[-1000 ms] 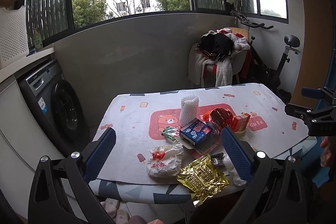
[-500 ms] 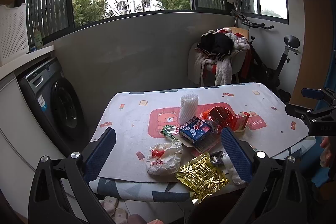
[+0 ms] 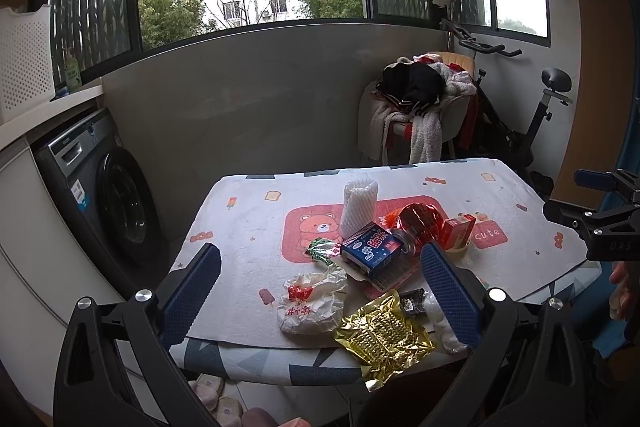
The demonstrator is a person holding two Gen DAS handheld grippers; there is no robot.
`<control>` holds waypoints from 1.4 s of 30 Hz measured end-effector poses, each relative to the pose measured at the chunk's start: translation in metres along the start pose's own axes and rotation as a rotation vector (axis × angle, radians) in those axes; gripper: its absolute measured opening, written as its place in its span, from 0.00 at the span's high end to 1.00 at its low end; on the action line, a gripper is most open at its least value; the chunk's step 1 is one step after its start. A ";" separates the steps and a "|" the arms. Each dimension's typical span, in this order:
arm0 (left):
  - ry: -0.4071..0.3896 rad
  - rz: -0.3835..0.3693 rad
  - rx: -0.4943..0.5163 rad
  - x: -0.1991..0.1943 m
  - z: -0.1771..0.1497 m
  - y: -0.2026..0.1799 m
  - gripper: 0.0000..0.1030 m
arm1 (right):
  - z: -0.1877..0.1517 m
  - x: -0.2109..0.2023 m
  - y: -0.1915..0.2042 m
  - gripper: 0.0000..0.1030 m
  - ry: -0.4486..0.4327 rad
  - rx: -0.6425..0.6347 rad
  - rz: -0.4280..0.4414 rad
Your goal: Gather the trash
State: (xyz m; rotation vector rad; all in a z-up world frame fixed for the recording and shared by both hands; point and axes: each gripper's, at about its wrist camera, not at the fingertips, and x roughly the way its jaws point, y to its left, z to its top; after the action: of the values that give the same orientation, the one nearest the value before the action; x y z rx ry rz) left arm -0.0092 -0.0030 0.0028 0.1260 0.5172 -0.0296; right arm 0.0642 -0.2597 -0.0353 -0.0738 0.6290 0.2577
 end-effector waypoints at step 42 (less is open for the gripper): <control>0.302 -0.120 -0.188 0.103 -0.123 0.030 0.05 | -0.131 0.185 0.012 0.05 0.335 0.066 0.110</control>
State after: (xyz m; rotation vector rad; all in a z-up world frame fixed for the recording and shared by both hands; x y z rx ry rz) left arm 0.0216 0.0424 -0.1505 -0.0871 0.8255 -0.0800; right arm 0.1301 -0.2271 -0.2496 -0.0189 0.9760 0.3344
